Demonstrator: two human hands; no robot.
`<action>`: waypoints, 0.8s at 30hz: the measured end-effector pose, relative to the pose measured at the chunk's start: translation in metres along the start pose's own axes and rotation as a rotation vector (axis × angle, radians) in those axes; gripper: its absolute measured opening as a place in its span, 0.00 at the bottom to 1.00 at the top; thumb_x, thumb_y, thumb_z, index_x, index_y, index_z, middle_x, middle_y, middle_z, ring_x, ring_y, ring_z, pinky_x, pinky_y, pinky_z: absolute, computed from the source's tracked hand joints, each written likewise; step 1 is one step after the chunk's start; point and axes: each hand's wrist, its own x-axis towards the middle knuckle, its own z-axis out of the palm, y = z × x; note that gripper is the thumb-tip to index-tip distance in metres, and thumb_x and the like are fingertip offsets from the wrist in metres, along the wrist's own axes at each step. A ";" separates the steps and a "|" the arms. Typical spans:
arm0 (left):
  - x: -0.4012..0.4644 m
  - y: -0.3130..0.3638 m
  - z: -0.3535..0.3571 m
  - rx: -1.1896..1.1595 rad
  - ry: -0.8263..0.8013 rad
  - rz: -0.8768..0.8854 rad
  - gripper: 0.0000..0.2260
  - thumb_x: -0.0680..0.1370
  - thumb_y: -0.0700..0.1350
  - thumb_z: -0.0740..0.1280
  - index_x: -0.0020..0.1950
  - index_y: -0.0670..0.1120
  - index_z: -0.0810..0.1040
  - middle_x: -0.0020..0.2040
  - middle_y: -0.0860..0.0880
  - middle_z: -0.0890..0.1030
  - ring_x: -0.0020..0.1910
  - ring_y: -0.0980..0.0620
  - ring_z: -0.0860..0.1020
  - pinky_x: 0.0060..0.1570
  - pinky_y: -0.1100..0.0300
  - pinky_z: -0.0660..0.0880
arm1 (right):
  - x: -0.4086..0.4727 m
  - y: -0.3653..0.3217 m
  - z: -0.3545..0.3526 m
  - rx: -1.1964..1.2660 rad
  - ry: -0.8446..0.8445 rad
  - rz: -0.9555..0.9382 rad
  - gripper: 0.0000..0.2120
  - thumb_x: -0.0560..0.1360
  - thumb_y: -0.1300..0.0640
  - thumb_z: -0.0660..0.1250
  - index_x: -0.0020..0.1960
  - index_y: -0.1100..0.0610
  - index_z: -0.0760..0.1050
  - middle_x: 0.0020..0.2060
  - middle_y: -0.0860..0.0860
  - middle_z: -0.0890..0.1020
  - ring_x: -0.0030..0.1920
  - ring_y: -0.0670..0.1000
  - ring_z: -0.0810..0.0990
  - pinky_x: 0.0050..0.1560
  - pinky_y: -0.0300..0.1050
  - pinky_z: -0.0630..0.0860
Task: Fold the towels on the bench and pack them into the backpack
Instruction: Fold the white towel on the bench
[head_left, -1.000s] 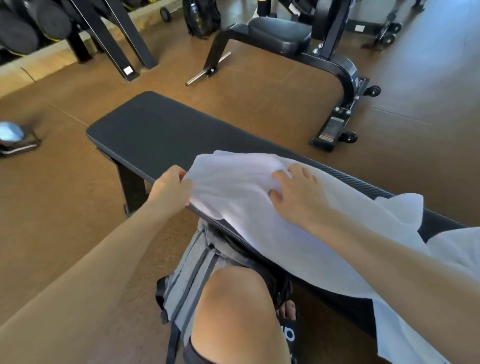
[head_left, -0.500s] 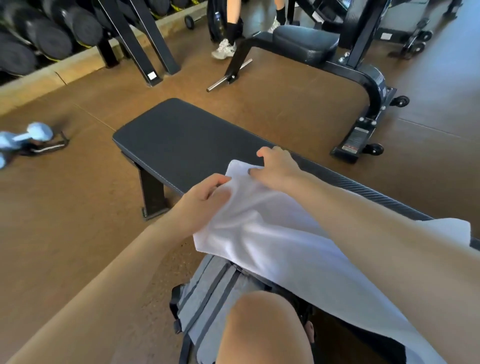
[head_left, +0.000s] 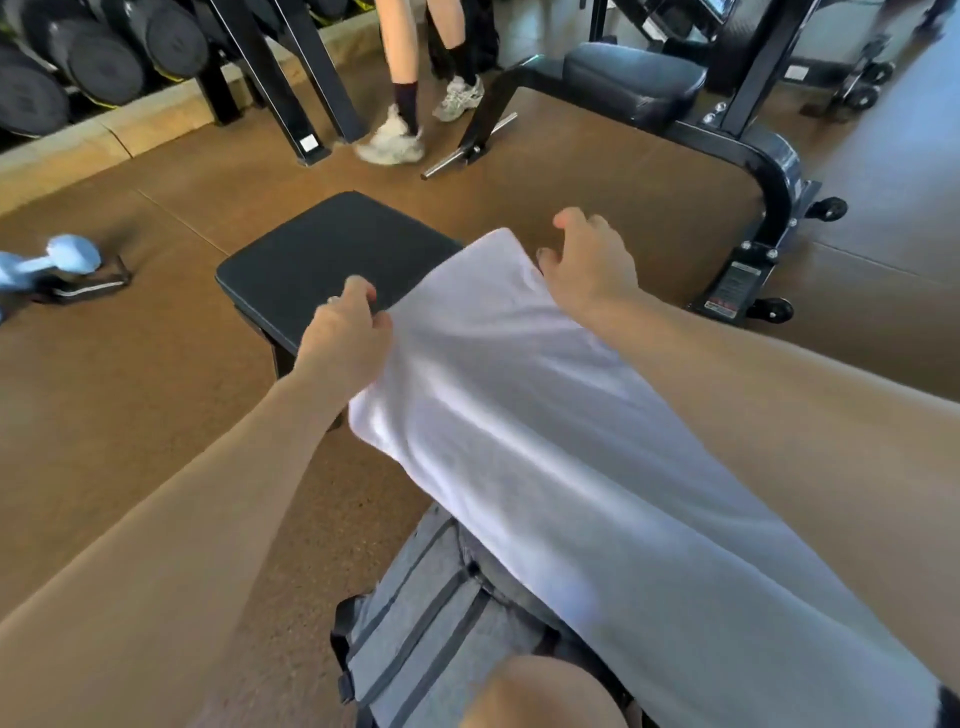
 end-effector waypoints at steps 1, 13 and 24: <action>-0.001 0.002 0.000 0.121 0.012 0.016 0.18 0.84 0.47 0.59 0.73 0.44 0.64 0.62 0.38 0.74 0.56 0.40 0.75 0.49 0.50 0.73 | -0.006 0.003 0.000 -0.048 -0.001 -0.036 0.19 0.80 0.54 0.63 0.70 0.55 0.68 0.62 0.58 0.74 0.61 0.61 0.73 0.58 0.56 0.72; -0.045 -0.011 0.058 0.339 -0.228 0.293 0.29 0.79 0.69 0.42 0.80 0.66 0.45 0.83 0.56 0.42 0.81 0.48 0.40 0.78 0.43 0.38 | -0.078 0.031 0.043 -0.264 -0.247 -0.346 0.24 0.83 0.45 0.51 0.77 0.50 0.59 0.77 0.55 0.60 0.75 0.57 0.57 0.74 0.50 0.53; 0.002 -0.050 0.042 0.320 -0.105 0.212 0.30 0.77 0.70 0.40 0.79 0.66 0.54 0.82 0.60 0.52 0.82 0.51 0.46 0.77 0.38 0.37 | -0.029 0.036 0.056 -0.274 -0.297 -0.414 0.26 0.81 0.39 0.47 0.78 0.42 0.54 0.80 0.50 0.52 0.79 0.51 0.49 0.77 0.48 0.48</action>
